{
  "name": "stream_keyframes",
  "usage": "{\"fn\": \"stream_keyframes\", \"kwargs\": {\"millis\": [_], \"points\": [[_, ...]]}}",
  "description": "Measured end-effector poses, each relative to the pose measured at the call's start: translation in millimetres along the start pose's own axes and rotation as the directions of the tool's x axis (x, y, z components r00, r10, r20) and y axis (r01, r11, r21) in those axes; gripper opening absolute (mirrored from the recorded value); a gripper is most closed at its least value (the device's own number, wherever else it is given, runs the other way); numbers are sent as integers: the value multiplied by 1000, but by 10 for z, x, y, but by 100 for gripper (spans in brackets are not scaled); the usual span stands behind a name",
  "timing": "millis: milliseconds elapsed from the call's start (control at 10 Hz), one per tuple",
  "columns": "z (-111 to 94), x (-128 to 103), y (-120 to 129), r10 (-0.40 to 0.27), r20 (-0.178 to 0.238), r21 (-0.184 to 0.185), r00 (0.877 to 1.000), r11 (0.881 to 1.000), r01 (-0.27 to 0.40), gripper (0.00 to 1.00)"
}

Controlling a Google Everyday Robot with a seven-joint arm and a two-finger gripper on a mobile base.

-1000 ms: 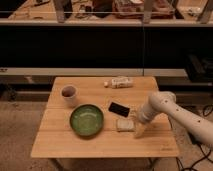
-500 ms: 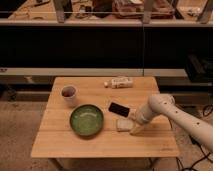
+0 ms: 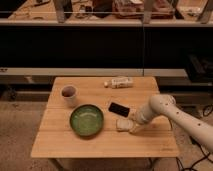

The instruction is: Place the white sponge in the ceramic bowl

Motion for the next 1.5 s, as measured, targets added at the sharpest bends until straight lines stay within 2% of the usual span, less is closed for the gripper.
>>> {"fn": "stream_keyframes", "kwargs": {"millis": [200,400,500,600,700,1000,1300,1500], "points": [[-285,-213,-101,-24,30,41,999,999,22,33],[-497,-578,-238,-101,47,72,994,993,98,33],[-529,-833,-302,-152,55,76,987,986,148,33],[-487,-1069,-322,-194,66,66,979,980,190,33],[-370,-1423,-302,-253,88,40,964,967,250,33],[7,-2136,-154,-350,154,-46,924,931,361,33],[300,-2423,-87,-381,184,-110,906,908,404,33],[458,-2449,-157,-384,167,-132,908,904,406,36]]}}
